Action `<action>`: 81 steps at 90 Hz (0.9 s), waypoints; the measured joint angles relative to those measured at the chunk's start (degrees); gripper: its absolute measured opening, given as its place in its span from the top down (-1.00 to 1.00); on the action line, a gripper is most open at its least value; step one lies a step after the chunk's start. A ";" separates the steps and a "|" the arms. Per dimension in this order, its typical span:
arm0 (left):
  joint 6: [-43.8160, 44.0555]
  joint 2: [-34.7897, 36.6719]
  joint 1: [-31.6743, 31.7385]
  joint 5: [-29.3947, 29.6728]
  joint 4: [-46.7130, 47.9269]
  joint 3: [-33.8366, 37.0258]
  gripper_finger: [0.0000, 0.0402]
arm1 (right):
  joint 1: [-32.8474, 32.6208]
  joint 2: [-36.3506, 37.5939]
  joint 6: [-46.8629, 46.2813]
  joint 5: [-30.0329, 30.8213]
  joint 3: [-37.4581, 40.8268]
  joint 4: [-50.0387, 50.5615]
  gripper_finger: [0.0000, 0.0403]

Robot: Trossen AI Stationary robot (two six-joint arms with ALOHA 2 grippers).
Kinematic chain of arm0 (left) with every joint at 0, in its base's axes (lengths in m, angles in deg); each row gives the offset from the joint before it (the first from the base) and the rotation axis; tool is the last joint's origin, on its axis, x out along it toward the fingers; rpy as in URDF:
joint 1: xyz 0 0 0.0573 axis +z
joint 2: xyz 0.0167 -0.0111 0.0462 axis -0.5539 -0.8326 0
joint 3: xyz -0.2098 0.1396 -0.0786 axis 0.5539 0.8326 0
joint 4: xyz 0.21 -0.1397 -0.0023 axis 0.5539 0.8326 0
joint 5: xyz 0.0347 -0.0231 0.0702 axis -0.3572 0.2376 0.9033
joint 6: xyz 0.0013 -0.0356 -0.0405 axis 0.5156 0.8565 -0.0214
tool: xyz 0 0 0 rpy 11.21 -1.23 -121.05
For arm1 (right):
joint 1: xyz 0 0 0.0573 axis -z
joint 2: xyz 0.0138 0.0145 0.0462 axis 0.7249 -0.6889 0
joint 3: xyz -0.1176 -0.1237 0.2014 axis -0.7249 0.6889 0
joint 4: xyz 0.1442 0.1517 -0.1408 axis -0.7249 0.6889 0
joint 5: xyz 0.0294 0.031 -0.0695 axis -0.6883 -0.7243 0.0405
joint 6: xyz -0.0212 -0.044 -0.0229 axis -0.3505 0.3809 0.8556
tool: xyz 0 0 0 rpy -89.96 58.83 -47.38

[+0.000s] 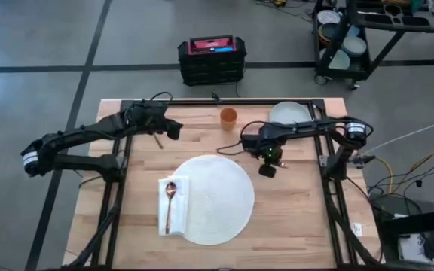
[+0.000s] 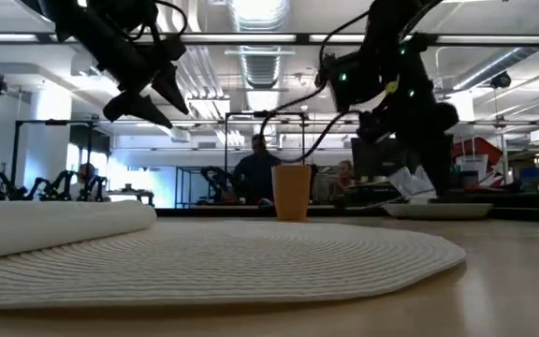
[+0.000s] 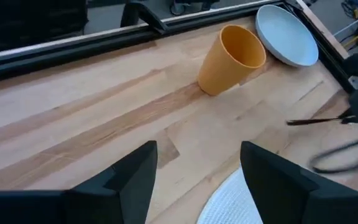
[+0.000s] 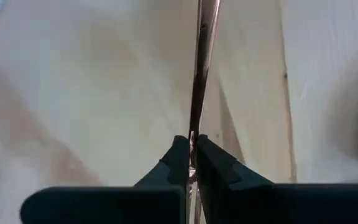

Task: Set table place
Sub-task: Put the gold fork on the white mat

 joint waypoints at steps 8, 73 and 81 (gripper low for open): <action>-0.04 -0.02 -0.01 0.00 0.25 0.00 -0.08 | -1.65 2.94 0.78 -0.03 -0.13 0.07 1.00; -1.02 -0.09 0.01 0.11 0.53 0.02 -0.08 | -23.85 8.84 44.30 -1.42 -3.40 7.45 1.00; -0.63 -0.09 -0.01 0.11 0.53 0.02 -0.08 | -24.65 6.28 48.46 0.43 -3.85 7.01 1.00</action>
